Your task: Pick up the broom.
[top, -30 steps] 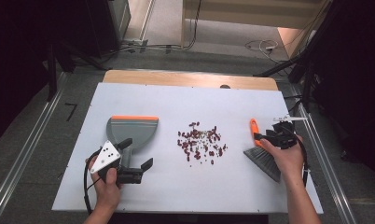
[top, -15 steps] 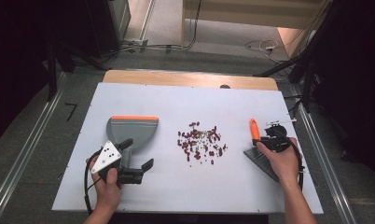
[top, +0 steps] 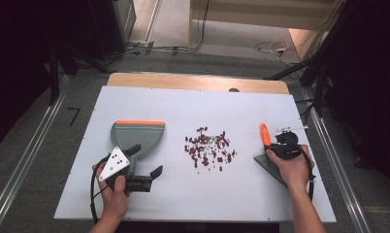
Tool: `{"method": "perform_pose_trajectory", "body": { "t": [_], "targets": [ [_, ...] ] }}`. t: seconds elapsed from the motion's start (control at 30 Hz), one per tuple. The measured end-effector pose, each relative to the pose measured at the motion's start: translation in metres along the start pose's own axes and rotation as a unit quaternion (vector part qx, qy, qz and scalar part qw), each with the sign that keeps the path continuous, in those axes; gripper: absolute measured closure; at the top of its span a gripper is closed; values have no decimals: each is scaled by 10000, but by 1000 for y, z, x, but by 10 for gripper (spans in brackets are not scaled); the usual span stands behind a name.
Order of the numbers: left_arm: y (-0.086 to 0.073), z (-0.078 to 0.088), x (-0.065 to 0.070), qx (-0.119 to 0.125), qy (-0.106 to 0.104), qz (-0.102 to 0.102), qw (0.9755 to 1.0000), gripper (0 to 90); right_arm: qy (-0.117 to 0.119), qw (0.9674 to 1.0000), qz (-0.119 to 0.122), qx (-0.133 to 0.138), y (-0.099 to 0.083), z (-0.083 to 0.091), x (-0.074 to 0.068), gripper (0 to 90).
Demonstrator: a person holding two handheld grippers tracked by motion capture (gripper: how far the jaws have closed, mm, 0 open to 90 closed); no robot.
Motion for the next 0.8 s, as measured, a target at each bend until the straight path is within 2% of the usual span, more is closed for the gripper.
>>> {"method": "perform_pose_trajectory", "body": {
  "t": [0.13, 0.23, 0.33, 0.47, 0.53, 0.6, 0.67, 0.8],
  "targets": [
    [2, 0, 0, 10, 84, -40, 10000, 0, -101, 9998, 45, 169, -2, 1, -2, 669],
    [3, -1, 2, 0, 108, -88, 9999, 0, 21, 9990, -2, 456, -3, 7, -2, 669],
    [5, -1, 5, 7, 134, -153, 9998, 0, 156, 9965, -114, 808, -3, 17, 0, 672],
    [11, -1, 8, 40, 190, -182, 9996, 0, 333, 9893, -287, 1392, -3, 30, 4, 675],
    [13, -1, 11, 39, 193, -209, 9996, 0, 364, 9845, -407, 1665, -4, 36, 7, 684],
    [15, -3, 13, 56, 155, -232, 9996, 0, 483, 9788, -415, 1948, -3, 42, 8, 684],
    [17, -4, 15, 56, 137, -243, 9996, 0, 518, 9763, -426, 2059, -4, 45, 10, 685],
    [20, -7, 17, 84, 118, -265, 9995, 0, 622, 9691, -469, 2341, -5, 49, 12, 685]
  ]
}}
Point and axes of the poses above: each handheld gripper's, and its own axes: z roughly backward along the jaws, y roughly out of its top, x roughly to its right, the point moved 6 cm from there along -z, roughly forward along the jaws, and after that the axes turned 2 degrees about -x, right-handed, at the moved point
